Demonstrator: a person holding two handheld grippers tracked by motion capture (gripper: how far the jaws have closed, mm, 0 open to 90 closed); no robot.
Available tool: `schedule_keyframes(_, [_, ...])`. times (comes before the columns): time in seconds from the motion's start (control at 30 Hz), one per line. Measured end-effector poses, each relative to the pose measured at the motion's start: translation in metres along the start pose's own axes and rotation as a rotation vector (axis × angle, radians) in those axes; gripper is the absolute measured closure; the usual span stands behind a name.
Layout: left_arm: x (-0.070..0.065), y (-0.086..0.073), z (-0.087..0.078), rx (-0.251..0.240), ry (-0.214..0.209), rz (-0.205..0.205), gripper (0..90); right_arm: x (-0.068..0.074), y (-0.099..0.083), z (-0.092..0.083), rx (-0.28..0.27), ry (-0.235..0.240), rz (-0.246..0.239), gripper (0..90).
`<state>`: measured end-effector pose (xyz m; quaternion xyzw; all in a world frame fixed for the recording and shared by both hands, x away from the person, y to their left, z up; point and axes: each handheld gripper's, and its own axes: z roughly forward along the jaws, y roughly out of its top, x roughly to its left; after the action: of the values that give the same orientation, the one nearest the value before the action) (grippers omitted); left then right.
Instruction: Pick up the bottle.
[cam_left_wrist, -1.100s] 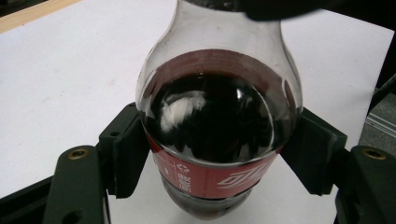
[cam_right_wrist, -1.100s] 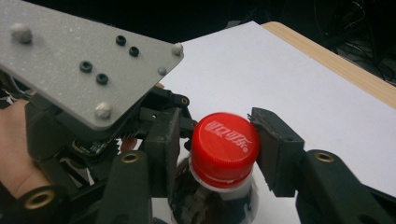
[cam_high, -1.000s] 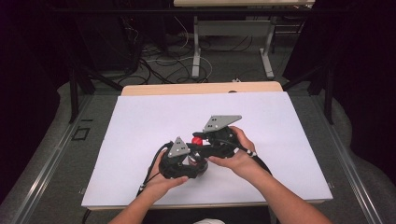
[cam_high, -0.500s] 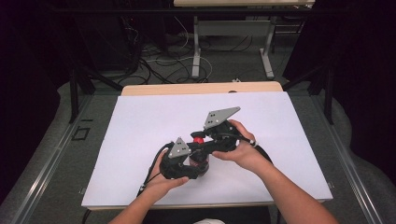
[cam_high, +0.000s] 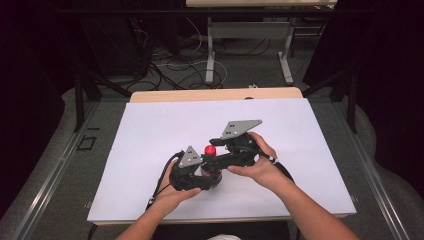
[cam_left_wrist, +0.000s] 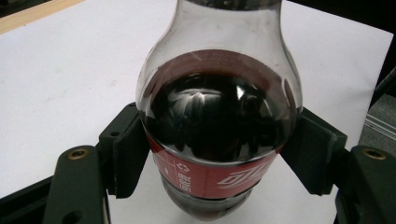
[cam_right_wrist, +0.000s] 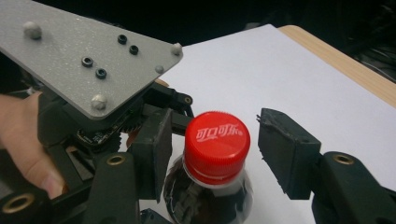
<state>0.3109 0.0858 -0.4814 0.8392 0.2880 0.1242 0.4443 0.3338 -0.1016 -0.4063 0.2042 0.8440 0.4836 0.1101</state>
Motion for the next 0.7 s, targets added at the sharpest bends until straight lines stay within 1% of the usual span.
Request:
schedule_keyframes(0.03, [0.0,0.0,0.001,-0.006,0.006,0.001,30.1,0.003,-0.001,0.001,-0.012,-0.014,0.011,46.5])
schedule_keyframes(0.07, [-0.001,0.0,0.001,-0.002,0.006,0.006,30.1,0.004,-0.001,0.001,-0.013,-0.019,0.012,47.4])
schedule_keyframes(0.1, [-0.002,0.0,0.001,0.005,0.004,-0.005,30.1,0.008,0.0,0.002,-0.017,-0.016,0.011,47.7])
schedule_keyframes(0.13, [-0.002,0.0,0.001,0.007,0.003,-0.003,30.1,0.009,0.0,0.002,-0.019,-0.02,0.012,48.1])
schedule_keyframes(0.17, [-0.003,-0.001,0.001,-0.002,0.006,-0.003,30.1,0.01,0.001,0.003,-0.015,-0.024,0.006,49.9])
schedule_keyframes(0.2, [-0.003,-0.001,0.002,-0.008,0.003,0.001,30.1,0.01,0.001,0.003,-0.015,-0.024,0.006,49.9])
schedule_keyframes(0.23, [-0.003,0.0,0.001,0.005,-0.003,0.01,30.1,0.009,0.002,0.004,-0.008,-0.028,-0.008,55.5])
schedule_keyframes(0.27, [-0.003,0.0,0.001,0.009,-0.002,0.008,30.1,0.008,0.002,0.004,-0.005,-0.033,-0.012,59.8])
schedule_keyframes(0.3, [-0.003,0.0,0.001,0.007,0.0,0.012,30.1,0.008,0.002,0.004,-0.005,-0.033,-0.012,59.8])
schedule_keyframes(0.37, [-0.004,-0.001,0.001,0.01,-0.013,0.003,30.1,0.002,0.004,0.005,0.003,0.004,-0.014,61.0])
schedule_keyframes(0.4, [-0.004,-0.001,0.002,0.011,-0.013,0.006,30.1,-0.001,0.004,0.005,0.001,0.024,-0.037,61.1])
schedule_keyframes(0.43, [-0.003,0.0,0.001,0.011,-0.018,0.012,30.1,-0.003,0.005,0.004,0.009,0.044,-0.041,61.2])
schedule_keyframes(0.47, [-0.003,0.0,0.001,0.011,-0.018,0.012,30.1,-0.003,0.005,0.004,0.009,0.044,-0.041,61.2])
schedule_keyframes(0.5, [-0.003,0.0,0.001,0.005,-0.021,0.011,30.1,-0.009,0.006,0.004,0.015,0.09,-0.048,61.3])
schedule_keyframes(0.53, [-0.004,0.0,0.001,-0.008,-0.016,0.008,30.1,-0.011,0.007,0.003,0.015,0.11,-0.045,61.3])
schedule_keyframes(0.57, [-0.004,0.0,0.001,-0.008,-0.016,0.008,30.1,-0.011,0.007,0.003,0.015,0.11,-0.045,61.3])
schedule_keyframes(0.6, [-0.005,0.0,0.002,-0.011,-0.011,0.009,30.1,-0.014,0.008,0.002,0.028,0.132,-0.064,61.3])
schedule_keyframes(0.67, [-0.005,0.0,0.002,-0.013,-0.012,0.016,30.1,-0.014,0.009,0.002,0.033,0.14,-0.071,61.3])
schedule_keyframes(0.7, [-0.004,0.0,0.001,-0.007,-0.021,0.009,30.1,-0.014,0.01,0.002,0.039,0.142,-0.098,61.4])
